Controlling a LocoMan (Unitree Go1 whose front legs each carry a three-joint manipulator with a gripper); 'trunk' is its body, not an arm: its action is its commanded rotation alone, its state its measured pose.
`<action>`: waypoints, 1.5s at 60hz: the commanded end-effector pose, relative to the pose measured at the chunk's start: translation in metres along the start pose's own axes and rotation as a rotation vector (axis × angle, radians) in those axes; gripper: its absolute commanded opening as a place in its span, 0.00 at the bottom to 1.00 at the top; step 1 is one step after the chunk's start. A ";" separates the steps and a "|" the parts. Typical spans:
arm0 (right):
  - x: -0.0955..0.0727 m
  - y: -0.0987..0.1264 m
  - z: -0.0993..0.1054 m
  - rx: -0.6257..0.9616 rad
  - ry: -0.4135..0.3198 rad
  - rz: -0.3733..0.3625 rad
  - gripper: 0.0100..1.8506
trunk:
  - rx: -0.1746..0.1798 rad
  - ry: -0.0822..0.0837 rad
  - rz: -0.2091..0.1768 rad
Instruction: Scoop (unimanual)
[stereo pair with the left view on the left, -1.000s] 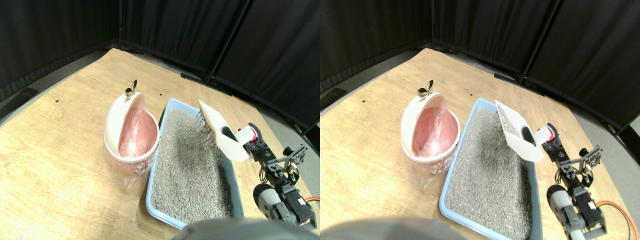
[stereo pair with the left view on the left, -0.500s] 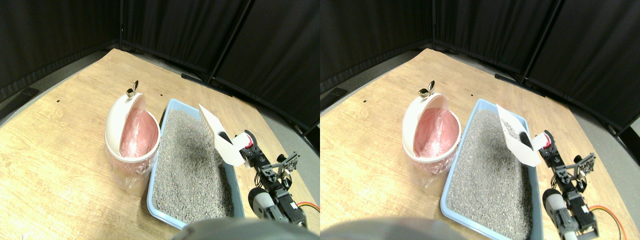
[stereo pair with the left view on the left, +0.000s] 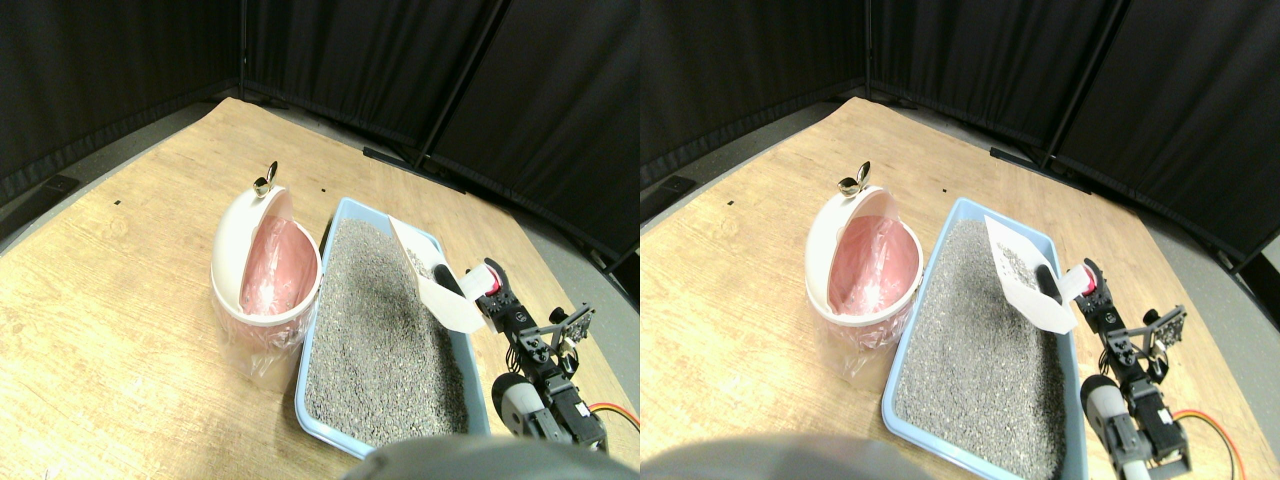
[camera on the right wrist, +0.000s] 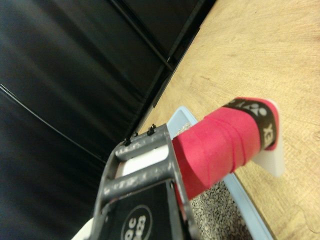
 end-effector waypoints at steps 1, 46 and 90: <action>-0.002 0.019 0.012 -0.030 -0.086 0.102 0.03 | -0.011 -0.022 0.012; 0.014 0.062 0.021 -0.528 -0.100 0.222 0.03 | -0.060 -0.031 0.089; 0.031 0.084 -0.001 -0.593 -0.069 0.315 0.03 | -0.094 -0.049 0.155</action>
